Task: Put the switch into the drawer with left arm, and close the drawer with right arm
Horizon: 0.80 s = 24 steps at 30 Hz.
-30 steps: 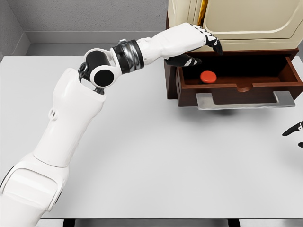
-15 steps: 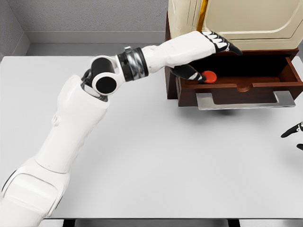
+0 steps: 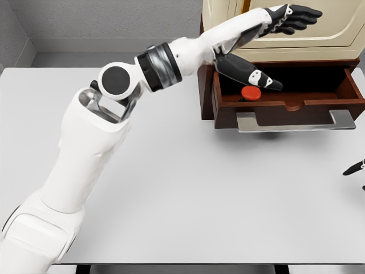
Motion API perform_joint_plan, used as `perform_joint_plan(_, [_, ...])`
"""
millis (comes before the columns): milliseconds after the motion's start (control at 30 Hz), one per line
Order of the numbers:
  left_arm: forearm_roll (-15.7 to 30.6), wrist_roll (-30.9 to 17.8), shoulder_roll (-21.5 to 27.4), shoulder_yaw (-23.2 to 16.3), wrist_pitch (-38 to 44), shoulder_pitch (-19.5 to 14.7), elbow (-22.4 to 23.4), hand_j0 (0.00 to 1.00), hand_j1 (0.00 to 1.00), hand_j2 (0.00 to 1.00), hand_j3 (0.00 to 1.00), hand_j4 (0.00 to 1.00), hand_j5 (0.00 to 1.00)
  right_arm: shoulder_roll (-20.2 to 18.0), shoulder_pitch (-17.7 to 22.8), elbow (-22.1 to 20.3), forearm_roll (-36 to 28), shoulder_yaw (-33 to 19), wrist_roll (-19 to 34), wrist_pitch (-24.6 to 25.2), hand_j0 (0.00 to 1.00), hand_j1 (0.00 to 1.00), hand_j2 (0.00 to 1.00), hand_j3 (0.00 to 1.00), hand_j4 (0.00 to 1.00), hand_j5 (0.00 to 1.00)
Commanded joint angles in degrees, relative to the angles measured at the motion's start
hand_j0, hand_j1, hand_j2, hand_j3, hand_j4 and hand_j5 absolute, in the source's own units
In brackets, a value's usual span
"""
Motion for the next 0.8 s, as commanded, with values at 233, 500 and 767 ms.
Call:
perform_joint_plan(233, [10.9,0.0,3.7,1.0,22.7,0.5,-1.3,0.92,0.92,0.92,0.92,0.92,0.92,0.0,1.1,-0.2,-0.5,-0.5,0.0,0.2,0.67,0.67,0.67,0.67,0.67,0.67])
perform_joint_plan(500, [10.2,0.0,7.6,0.8,22.7,0.6,-1.1,0.91,0.91,0.91,0.91,0.91,0.91,-0.1,2.7,-0.8,-0.6,-3.6,0.0,0.2,0.72,0.72,0.72,0.72,0.72,0.72])
perform_joint_plan(767, [10.7,0.0,9.0,-0.5,22.7,1.6,-2.1,0.92,0.92,0.92,0.92,0.92,0.92,0.3,3.5,-0.1,0.4,-1.6,0.0,0.2,0.76,0.76,0.76,0.76,0.76,0.76])
